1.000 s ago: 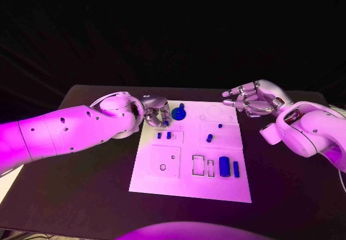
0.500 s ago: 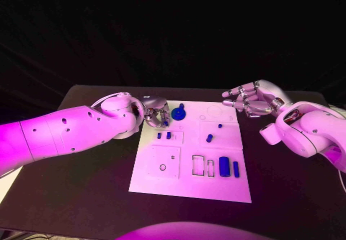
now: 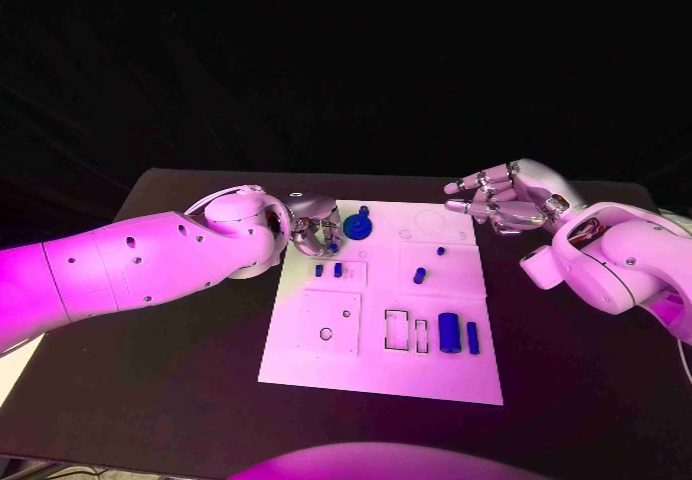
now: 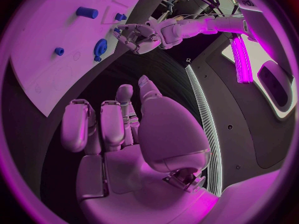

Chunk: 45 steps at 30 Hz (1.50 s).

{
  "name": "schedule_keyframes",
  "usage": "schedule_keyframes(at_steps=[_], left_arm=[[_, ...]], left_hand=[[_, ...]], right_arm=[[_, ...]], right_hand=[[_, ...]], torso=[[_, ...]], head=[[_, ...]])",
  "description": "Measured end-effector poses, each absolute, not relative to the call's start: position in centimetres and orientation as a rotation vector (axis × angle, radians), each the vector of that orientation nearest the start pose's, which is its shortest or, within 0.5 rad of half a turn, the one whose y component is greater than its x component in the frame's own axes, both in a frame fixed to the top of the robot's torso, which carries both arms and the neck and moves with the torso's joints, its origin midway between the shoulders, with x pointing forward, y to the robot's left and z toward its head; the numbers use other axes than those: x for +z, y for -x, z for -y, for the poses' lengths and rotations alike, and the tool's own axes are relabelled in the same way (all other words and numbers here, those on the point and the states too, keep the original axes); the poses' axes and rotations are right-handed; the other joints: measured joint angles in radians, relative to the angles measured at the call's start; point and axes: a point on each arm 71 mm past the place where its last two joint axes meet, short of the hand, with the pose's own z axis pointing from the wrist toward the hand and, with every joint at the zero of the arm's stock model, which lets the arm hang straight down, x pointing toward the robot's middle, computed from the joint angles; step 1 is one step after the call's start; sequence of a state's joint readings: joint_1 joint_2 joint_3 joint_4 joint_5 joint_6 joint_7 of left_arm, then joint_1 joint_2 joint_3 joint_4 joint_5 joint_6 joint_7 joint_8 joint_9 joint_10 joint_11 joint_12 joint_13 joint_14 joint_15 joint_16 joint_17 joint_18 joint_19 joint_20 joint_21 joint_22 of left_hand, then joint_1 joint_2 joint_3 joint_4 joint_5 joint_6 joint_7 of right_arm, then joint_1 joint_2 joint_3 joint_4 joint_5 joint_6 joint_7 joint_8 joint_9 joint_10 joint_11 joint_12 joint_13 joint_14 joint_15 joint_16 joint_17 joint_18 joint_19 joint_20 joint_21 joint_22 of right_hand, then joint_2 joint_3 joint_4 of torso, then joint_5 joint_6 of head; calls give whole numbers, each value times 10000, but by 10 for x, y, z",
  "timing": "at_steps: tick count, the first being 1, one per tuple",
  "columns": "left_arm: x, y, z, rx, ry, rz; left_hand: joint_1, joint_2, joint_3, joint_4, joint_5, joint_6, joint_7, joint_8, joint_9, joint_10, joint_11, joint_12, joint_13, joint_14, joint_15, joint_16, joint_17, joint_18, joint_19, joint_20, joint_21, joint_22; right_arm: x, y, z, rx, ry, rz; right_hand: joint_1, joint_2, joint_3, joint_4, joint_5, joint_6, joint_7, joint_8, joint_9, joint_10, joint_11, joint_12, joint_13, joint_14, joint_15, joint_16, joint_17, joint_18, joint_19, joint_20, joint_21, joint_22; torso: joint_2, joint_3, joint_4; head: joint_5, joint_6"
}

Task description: Assemble the parts on the task board

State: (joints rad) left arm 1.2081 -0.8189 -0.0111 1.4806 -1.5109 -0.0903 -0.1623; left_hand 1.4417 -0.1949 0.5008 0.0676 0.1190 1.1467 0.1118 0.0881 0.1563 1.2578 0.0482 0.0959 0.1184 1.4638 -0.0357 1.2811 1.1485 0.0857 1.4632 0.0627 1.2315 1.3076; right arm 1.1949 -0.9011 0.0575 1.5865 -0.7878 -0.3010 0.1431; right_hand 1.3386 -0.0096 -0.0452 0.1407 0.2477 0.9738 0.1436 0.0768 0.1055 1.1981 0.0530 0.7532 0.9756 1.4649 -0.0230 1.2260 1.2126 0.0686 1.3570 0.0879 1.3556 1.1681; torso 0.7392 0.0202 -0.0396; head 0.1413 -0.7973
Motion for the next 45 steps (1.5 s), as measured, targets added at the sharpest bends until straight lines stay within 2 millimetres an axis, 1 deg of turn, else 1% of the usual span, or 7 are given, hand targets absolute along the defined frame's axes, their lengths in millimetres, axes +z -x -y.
schedule_keyframes(at_steps=[11, 20, 25, 38, 41, 43, 45], left_arm=[[-188, -497, -201, -5251, -2440, -18456], [-191, -497, -201, -5052, -2428, -18725], [-192, -497, -201, -4967, -2410, -18816], [-192, -498, -204, -4838, -2329, -18852], [-192, -498, -206, -4805, -2295, -18842], [-191, -499, -208, -4775, -2257, -18821], [-190, -499, -211, -4743, -2186, -18765]], left_hand=[[-92, -11, 0, 0, 0, -2, -1, -53, -12, 0, 0, -116, 0, 0, 0, 0, -38, 0, 0, 0, 0, -25], [-268, -187, -27, 27, 0, -611, 359, -227, -248, -569, 349, -302, -139, 18, 201, 0, -186, -1, 7, 153, -156, -118], [-290, -210, -27, 27, 0, -880, 376, -227, -361, -700, 373, -301, -170, 53, 236, 0, -248, -1, 35, 181, -207, -133], [-290, -210, -27, 27, 0, -954, 449, -227, -423, -809, 412, -301, -186, 17, 271, -40, -281, -1, 6, 222, -254, -152], [-332, -253, -27, 27, 0, -1287, 488, -227, -539, -1077, 461, -299, -223, 33, 337, -40, -345, 0, 24, 264, -370, -219], [-341, -262, -23, 23, 0, -1674, 557, -227, -686, -1366, 538, -298, -335, 19, 377, -40, -405, 0, -42, 330, -648, -416], [-341, -262, -17, -70, 0, -1805, 655, -227, -761, -1629, 615, -298, -430, 34, 437, -69, -483, 0, -128, 415, -1015, -682]], right_arm=[[-143, -483, 209, 11901, -3712, -16078], [-143, -483, 209, 11905, -3704, -16092], [-143, -483, 209, 11906, -3701, -16096], [-143, -484, 209, 11892, -3706, -16099], [-143, -485, 210, 11857, -3722, -16100], [-144, -486, 211, 11792, -3734, -16109], [-145, -487, 213, 11657, -3687, -16136]], right_hand=[[0, 0, -29, 29, 0, 0, 0, 0, -1, 0, 0, 0, 0, 0, 0, 0, -2, 0, 0, 0, 0, -1], [0, 0, -29, 29, 0, 0, 0, 0, -2, 0, 0, -1, 0, 0, 0, 0, -3, 0, 0, 0, 0, -1], [0, 0, -29, 29, 0, 0, 0, 0, -3, 0, 0, -1, 0, 0, 0, 0, -3, 0, 0, 0, 0, -2], [0, 0, -28, 29, -1, 0, 0, 0, -4, 0, 0, -1, -3, 0, 0, 0, -8, 1, 0, 0, -13, -6], [0, 0, -31, 26, -1, 0, 0, 0, -4, -2, 2, -130, -126, 0, 0, -94, -67, 1, -21, -21, -120, -123], [85, 84, -86, 27, -1, -26, -24, 0, -5, -483, 72, -1050, -796, 0, 0, -277, -212, 161, -218, -30, -305, -402], [323, 234, -49, -11, -44, -55, -46, 0, 2, -996, 87, -1870, -1403, 0, 0, -683, -559, 160, -347, -17, -486, -667]], torso=[[-1, 0, -3], [-1, 0, -5], [-1, 3, -7], [-2, 4, -2], [-3, 4, -3], [-4, 3, -3], [-5, 0, -8]], head=[[14, 6], [3, -15], [-1, -30], [-2, -58], [-2, -52], [-2, -40], [-2, -25]])
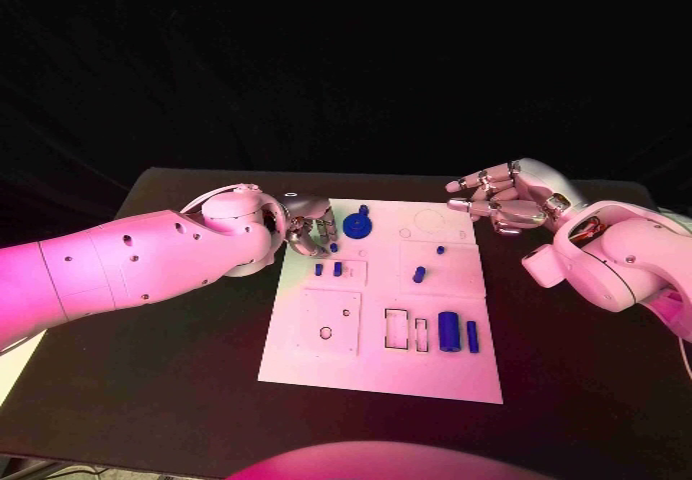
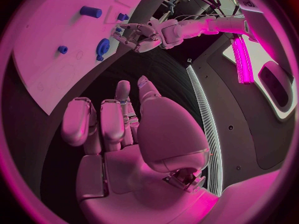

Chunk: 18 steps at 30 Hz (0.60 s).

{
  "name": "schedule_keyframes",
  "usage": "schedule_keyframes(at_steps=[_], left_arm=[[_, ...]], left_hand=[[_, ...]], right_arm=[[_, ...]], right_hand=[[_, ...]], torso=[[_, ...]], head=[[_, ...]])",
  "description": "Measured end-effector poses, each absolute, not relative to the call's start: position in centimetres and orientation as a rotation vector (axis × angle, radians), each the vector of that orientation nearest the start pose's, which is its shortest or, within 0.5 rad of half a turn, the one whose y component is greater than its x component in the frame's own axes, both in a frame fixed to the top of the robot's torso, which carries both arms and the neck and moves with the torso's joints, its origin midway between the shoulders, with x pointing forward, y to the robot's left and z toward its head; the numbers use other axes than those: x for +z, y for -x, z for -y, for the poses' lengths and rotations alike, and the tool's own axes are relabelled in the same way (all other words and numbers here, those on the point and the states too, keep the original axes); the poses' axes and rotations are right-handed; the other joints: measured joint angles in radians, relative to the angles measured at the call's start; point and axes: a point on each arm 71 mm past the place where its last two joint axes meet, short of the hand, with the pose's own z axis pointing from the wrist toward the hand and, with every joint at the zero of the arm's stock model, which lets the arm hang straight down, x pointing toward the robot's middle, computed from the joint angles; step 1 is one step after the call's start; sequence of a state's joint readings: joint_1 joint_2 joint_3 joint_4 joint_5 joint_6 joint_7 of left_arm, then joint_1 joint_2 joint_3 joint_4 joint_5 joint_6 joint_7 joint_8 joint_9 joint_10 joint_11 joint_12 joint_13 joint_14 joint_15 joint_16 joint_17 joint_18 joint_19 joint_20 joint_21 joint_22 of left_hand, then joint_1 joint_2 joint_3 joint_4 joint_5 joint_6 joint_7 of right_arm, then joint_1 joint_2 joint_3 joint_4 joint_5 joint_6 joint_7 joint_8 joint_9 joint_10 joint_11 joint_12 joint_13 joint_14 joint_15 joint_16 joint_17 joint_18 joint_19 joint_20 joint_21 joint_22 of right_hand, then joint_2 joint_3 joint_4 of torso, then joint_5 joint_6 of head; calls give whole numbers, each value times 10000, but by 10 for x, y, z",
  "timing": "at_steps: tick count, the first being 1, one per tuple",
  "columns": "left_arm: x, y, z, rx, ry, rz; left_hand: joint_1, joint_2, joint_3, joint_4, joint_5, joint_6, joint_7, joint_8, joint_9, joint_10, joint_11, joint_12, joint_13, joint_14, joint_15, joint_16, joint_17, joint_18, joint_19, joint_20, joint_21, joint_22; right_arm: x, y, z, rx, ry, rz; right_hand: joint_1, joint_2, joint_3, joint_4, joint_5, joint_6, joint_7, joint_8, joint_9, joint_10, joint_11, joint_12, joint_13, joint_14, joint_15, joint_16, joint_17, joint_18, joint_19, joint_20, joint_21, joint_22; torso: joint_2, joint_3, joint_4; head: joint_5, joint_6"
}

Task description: Assemble the parts on the task board

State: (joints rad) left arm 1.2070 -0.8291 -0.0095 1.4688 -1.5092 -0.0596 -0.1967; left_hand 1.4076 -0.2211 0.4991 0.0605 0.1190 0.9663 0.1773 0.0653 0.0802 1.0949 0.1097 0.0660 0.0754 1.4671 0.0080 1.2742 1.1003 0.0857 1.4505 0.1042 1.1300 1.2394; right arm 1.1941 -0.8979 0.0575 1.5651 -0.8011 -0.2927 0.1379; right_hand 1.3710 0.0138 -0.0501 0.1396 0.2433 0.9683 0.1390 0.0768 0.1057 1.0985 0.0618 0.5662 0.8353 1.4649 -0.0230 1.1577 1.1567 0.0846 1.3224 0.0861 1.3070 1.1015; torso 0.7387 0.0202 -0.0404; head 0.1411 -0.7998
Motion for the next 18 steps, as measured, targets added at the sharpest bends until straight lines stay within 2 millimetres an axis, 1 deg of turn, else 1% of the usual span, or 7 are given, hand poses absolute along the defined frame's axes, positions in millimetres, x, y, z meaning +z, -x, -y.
schedule_keyframes(at_steps=[2, 5, 7, 9, 12, 15, 18], left_arm=[[-190, -499, -218, -4719, -1996, -18698], [-191, -502, -232, -4885, -1242, -18676], [-191, -505, -245, -5319, -227, -18683], [-190, -507, -256, -5933, 849, -18626], [-188, -507, -267, -7446, 2889, -18303], [-184, -503, -271, -9237, 4870, -17667], [-180, -498, -269, -11056, 6837, -16856]], left_hand=[[64, 57, 65, -63, 0, -27, 27, 0, -43, -187, 40, 0, -48, -13, 12, -234, -314, 21, -123, 52, -505, -374], [403, 138, 350, -282, 0, 80, -27, 54, -56, -356, 45, 1, -79, -523, 36, -1437, -1873, 490, -871, 38, -2498, -1791], [606, 220, 639, -434, 0, 349, 27, 214, -52, -240, 67, 160, -75, -927, 24, -2089, -2669, 570, -1337, 8, -3538, -2502], [677, 227, 853, -566, 0, 505, 80, 320, -47, -48, 60, 330, -69, -1480, 20, -2933, -3675, 858, -1933, -18, -4697, -3277], [561, 296, 843, -533, 0, 545, 78, 351, -51, 248, -8, 607, -7, -1976, 35, -3720, -4589, 859, -2316, -16, -5204, -3568], [192, 403, 475, -371, 0, 819, -80, 580, -26, 666, -141, 1047, 161, -2126, 13, -3913, -4818, 859, -2484, -21, -5418, -3677], [-81, 553, -32, -296, 0, 931, -173, 761, 10, 866, -237, 1473, 357, -2270, -64, -3921, -4890, 857, -2484, -21, -5617, -3823]], right_arm=[[-147, -489, 215, 11417, -3502, -16193], [-149, -490, 217, 10936, -2939, -16296], [-150, -490, 216, 10428, -2245, -16388], [-152, -489, 214, 9951, -1555, -16465], [-155, -485, 207, 9102, -252, -16585], [-159, -481, 197, 8241, 1093, -16639], [-163, -478, 187, 7362, 2342, -16633]], right_hand=[[408, 58, 206, -163, -138, -11, 18, 4, 21, -519, 82, -910, -742, 3, 3, -381, -332, 1, -55, 17, -156, -239], [1022, 37, 722, -404, -336, 20, 25, 71, 36, -835, 120, -2285, -2134, 18, 130, -707, -614, 0, -87, 50, -212, -338], [1351, -9, 1132, -597, -383, 302, 14, 119, 58, -799, 152, -2913, -2892, 18, 130, -790, -700, 0, -77, 60, -212, -299], [1477, -142, 1621, -730, -383, 744, 67, 118, 56, -472, 176, -3469, -3741, 18, 129, -832, -771, 1, 51, 68, -186, -203], [1357, -423, 2206, -817, -481, 1013, 18, 118, 43, -163, 105, -3973, -4643, 17, 129, -849, -821, 1, 121, 71, -136, -105], [1210, -569, 2519, -823, -577, 1129, -87, 72, 43, -117, 112, -4197, -5071, 17, 128, -965, -946, 1, 178, 57, -94, -52], [1040, -739, 2825, -810, -695, 1219, -75, 5, 30, -19, 73, -4359, -5449, 17, 127, -991, -1044, 0, 191, 71, -94, -19]], torso=[[-1, 0, -3], [-7, 0, -12], [-8, 6, -12], [-8, 12, -14], [-6, 17, -27], [-3, 15, -35], [4, 10, -35]], head=[[-4, 22], [-27, 56], [-62, 96], [-117, 149], [-231, 224], [-376, 306], [-525, 383]])
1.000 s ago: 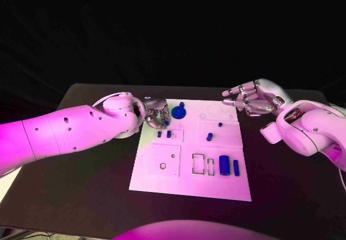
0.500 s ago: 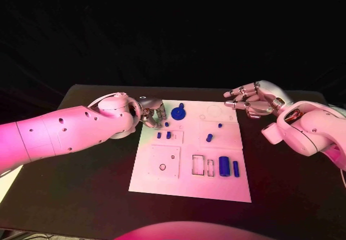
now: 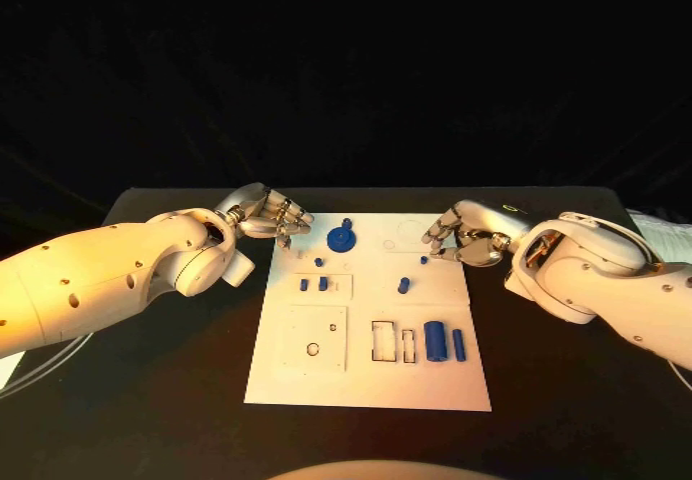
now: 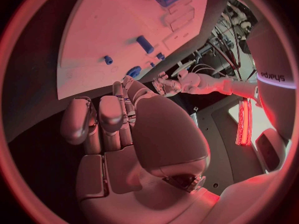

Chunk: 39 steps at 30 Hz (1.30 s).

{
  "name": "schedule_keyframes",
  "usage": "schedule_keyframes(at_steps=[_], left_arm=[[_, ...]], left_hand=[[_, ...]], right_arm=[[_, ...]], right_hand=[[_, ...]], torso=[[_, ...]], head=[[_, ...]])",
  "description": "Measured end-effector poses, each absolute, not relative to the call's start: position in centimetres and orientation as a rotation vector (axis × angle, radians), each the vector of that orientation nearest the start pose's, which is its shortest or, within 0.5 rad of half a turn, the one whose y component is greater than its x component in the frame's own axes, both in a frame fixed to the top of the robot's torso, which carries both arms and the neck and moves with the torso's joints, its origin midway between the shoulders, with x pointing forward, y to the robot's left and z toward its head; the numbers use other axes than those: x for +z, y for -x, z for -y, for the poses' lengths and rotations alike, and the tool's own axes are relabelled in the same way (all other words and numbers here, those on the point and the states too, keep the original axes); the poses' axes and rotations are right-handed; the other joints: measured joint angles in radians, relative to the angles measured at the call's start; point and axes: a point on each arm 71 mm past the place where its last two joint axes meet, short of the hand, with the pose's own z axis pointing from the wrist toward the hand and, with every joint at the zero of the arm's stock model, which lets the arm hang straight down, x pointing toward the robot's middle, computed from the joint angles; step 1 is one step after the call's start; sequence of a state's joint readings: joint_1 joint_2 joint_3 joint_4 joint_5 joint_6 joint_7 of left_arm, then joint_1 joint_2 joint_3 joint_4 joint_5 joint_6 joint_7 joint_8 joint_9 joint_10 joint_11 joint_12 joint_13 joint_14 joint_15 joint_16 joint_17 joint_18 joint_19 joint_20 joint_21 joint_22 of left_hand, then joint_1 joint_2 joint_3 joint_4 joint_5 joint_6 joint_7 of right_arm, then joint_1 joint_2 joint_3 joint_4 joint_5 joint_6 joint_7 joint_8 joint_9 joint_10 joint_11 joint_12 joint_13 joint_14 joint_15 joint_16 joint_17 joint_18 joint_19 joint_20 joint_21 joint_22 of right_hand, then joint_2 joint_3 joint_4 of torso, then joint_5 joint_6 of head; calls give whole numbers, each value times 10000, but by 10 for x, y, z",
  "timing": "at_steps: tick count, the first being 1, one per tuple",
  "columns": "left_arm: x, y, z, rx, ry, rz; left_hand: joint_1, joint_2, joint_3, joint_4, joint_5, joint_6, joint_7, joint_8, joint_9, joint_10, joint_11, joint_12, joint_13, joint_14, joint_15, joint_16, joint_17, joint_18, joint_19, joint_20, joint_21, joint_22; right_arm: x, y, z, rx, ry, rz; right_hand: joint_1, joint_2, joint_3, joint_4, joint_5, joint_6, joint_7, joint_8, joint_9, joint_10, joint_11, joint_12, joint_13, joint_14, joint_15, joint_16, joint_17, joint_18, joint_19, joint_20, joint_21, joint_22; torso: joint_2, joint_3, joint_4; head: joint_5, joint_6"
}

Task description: Assemble the parts on the task board

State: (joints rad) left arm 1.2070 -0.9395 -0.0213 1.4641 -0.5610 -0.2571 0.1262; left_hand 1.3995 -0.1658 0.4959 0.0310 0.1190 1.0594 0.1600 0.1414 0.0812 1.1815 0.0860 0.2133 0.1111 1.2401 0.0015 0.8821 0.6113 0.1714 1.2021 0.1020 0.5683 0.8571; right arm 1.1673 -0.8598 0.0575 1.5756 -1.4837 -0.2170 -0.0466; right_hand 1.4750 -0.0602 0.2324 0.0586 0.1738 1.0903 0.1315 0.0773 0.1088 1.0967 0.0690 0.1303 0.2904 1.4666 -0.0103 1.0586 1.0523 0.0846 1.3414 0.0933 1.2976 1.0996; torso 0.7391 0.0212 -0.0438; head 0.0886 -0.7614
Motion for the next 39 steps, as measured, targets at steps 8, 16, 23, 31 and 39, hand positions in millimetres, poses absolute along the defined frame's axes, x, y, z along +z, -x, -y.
schedule_keyframes(at_steps=[8, 16, 23, 31, 39], left_arm=[[-174, -486, -267, -13820, 10604, -14975], [-172, -480, -264, -14697, 11759, -14226], [-170, -477, -263, -14953, 12003, -14010], [-170, -476, -265, -15019, 12131, -13903], [-170, -476, -265, -15075, 12222, -13897]], left_hand=[[-224, 143, -627, 45, 0, -39, -38, 132, -1, -128, -62, 596, 295, -24, -18, 0, -74, 1, 24, -24, -281, -265], [-224, 143, -835, 6, 0, -50, -48, 192, -2, -239, -94, 851, 423, -52, -15, 39, -119, -1, 90, -15, -429, -374], [-263, 182, -929, -10, 0, -74, -72, 230, -2, -312, -94, 967, 487, -53, -14, 39, -140, -2, 112, -37, -494, -423], [-262, 182, -971, -52, 0, -131, -16, 230, -3, -347, -59, 1061, 514, -59, -8, 59, -153, -3, 147, -2, -495, -446], [-262, 182, -1039, -39, 0, -170, -45, 230, -16, -417, -59, 1117, 552, -68, 2, 81, -164, -3, 183, -37, -548, -486]], right_arm=[[-173, -475, 171, 5643, 4367, -16451], [-176, -474, 157, 4940, 5168, -16090], [-177, -475, 154, 4558, 5334, -15935], [-180, -477, 152, 4165, 5502, -15971], [-188, -478, 149, 4006, 5653, -16261]], right_hand=[[-276, -276, 516, 26, -95, 52, -48, -103, -45, 35, 35, -243, -660, 0, -1, -90, -206, 0, 36, -36, 0, -1], [-482, -482, 772, 32, -177, -78, -35, -102, -122, -134, 92, -478, -1096, 0, -2, -186, -346, 1, 35, -36, -1, -117], [-535, -535, 865, 47, -233, -119, 5, -102, -138, -223, 177, -519, -1281, -1, -2, -186, -412, 0, 71, 0, -1, -147], [-604, -466, 1091, 18, -370, -119, 5, -102, -138, -219, 171, -519, -1427, -1, -3, -225, -484, 0, 71, 0, -1, -147], [-670, -400, 1391, -8, -467, 17, -47, -102, -119, 52, 88, -411, -1574, -1, -3, -263, -552, 0, 71, 0, -1, -147]], torso=[[5, -17, 8], [5, -17, 9], [6, -12, 13], [7, 2, 7], [0, 10, 9]], head=[[-251, 128], [-239, 139], [-247, 118], [-223, 59], [-174, 22]])
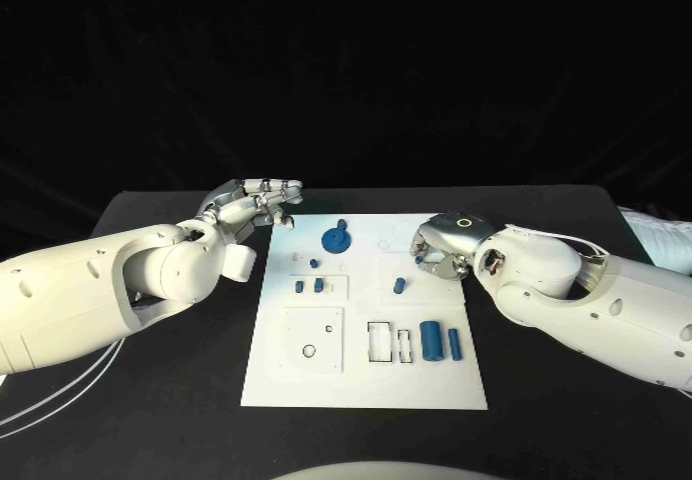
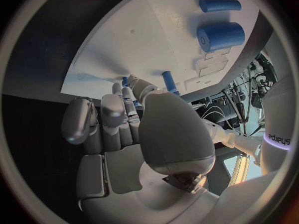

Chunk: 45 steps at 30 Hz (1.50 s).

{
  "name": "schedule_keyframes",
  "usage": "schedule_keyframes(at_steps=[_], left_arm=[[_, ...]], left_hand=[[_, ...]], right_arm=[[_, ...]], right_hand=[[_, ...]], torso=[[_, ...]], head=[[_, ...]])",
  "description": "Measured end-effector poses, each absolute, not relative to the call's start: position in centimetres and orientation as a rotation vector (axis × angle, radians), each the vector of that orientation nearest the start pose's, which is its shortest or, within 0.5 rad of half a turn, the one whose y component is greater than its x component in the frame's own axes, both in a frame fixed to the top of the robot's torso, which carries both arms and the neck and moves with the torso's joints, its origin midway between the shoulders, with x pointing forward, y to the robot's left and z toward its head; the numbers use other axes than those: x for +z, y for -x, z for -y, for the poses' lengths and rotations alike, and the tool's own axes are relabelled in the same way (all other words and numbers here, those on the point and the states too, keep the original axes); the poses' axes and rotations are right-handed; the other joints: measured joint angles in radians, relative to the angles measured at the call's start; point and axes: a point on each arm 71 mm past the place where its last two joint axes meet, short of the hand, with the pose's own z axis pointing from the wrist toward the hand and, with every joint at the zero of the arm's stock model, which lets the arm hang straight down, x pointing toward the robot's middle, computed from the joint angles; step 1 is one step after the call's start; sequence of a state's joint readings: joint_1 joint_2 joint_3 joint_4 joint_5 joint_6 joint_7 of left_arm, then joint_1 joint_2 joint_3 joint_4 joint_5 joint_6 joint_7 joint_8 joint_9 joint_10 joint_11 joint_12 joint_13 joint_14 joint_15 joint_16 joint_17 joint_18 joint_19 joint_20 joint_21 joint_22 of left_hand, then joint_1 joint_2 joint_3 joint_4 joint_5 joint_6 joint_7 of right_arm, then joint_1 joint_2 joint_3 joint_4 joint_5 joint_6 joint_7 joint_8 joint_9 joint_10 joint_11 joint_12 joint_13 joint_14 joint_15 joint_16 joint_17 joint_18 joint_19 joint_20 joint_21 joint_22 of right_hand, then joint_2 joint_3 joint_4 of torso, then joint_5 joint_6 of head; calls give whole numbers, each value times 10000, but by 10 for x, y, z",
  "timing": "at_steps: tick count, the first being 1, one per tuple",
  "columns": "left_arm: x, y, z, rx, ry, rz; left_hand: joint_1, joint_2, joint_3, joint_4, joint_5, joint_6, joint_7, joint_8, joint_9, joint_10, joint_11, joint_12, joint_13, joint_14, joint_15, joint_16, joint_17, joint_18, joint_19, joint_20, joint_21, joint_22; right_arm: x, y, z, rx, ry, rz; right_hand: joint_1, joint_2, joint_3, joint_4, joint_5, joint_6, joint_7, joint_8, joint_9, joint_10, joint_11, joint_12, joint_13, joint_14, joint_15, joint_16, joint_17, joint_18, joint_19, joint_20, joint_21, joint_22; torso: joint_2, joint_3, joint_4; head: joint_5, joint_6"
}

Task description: Assemble the parts on the task board

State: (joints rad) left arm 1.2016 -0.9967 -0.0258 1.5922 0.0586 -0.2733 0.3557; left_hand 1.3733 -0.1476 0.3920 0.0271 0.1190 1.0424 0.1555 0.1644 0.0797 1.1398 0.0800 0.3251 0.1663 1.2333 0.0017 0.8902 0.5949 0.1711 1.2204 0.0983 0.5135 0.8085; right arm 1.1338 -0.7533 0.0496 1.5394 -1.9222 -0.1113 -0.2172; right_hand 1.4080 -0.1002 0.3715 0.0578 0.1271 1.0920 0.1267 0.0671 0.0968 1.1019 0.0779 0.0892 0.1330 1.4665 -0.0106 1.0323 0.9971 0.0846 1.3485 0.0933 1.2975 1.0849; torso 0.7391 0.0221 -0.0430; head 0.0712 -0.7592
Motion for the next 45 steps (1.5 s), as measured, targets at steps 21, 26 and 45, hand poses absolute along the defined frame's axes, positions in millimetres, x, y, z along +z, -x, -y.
schedule_keyframes(at_steps=[21, 26, 45], left_arm=[[-171, -478, -261, -15183, 12296, -13975], [-171, -478, -261, -15177, 12302, -13979], [-171, -478, -262, -15142, 12302, -13947]], left_hand=[[56, 55, -27, -27, 41, -67, 65, 0, -11, -110, 40, 117, 42, 0, 1, 0, -18, -1, -1, 0, -63, -38], [56, 55, -27, -27, 41, -67, 65, 39, -11, -146, 3, 117, 55, 1, 1, 0, -30, -1, 0, 0, -63, -38], [55, 134, -114, -52, 41, -248, 65, 39, -46, -340, 54, 234, 97, 1, 2, 45, -55, 0, 36, 37, -162, -88]], right_arm=[[-190, -479, 144, 4012, 5762, -16427], [-191, -477, 143, 4046, 5726, -16332], [-182, -468, 145, 4613, 5143, -15487]], right_hand=[[58, 319, 1086, -585, -525, 719, -151, 177, 255, 1004, -144, 104, -232, -34, -111, 271, 104, 1, 287, -145, 266, 571], [70, 331, 1316, -785, -524, 750, -178, 205, 293, 1037, -108, 63, -252, -34, -111, 271, 71, 1, 324, -180, 310, 663], [38, 361, 1546, -882, -497, 750, -150, 115, 307, 1038, -104, -80, -305, -34, -110, 271, -2, 0, 358, -143, 386, 745]], torso=[[-3, -8, -7], [-1, -8, -5], [-6, -12, -1]], head=[[124, -89], [124, -92], [158, -121]])
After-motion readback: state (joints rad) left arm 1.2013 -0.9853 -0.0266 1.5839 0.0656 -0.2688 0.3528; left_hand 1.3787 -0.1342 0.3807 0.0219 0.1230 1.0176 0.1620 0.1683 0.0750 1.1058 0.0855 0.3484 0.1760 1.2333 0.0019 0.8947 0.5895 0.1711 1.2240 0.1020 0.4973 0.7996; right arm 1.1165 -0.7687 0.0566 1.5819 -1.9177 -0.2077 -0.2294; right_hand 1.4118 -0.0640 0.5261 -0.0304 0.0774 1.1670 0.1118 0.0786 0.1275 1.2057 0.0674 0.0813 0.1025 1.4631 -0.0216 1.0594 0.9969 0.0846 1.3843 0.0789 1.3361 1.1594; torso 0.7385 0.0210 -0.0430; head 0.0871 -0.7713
